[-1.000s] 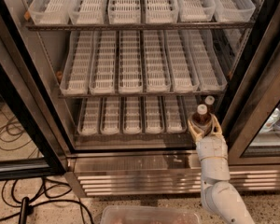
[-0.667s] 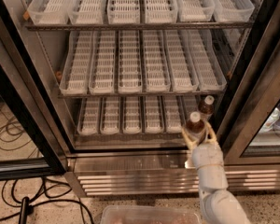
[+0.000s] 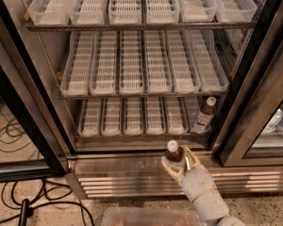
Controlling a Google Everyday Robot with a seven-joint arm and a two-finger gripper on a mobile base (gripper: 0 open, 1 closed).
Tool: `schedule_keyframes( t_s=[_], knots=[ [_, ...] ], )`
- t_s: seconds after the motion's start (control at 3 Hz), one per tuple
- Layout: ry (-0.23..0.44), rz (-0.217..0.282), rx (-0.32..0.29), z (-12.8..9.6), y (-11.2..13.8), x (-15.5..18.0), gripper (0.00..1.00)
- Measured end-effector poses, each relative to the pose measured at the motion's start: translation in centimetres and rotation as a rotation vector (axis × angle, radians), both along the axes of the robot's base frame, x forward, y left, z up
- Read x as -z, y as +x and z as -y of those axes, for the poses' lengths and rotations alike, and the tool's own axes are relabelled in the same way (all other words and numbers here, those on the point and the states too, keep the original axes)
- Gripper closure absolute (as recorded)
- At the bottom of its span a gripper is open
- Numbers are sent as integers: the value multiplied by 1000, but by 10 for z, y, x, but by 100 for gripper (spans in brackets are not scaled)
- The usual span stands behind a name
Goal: Pick blue plastic bottle from bottom shelf of fridge
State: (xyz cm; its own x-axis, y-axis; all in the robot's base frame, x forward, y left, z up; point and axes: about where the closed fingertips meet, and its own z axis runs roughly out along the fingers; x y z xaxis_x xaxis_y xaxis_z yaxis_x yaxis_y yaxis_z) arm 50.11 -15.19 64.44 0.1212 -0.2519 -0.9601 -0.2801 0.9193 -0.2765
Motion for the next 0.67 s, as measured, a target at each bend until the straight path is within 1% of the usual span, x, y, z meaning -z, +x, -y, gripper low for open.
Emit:
schedule_keyframes(
  t_s=[0.33, 0.67],
  knots=[
    [-14, -25, -58, -5, -12, 6, 100],
    [-14, -25, -58, -5, -12, 6, 100]
  ],
)
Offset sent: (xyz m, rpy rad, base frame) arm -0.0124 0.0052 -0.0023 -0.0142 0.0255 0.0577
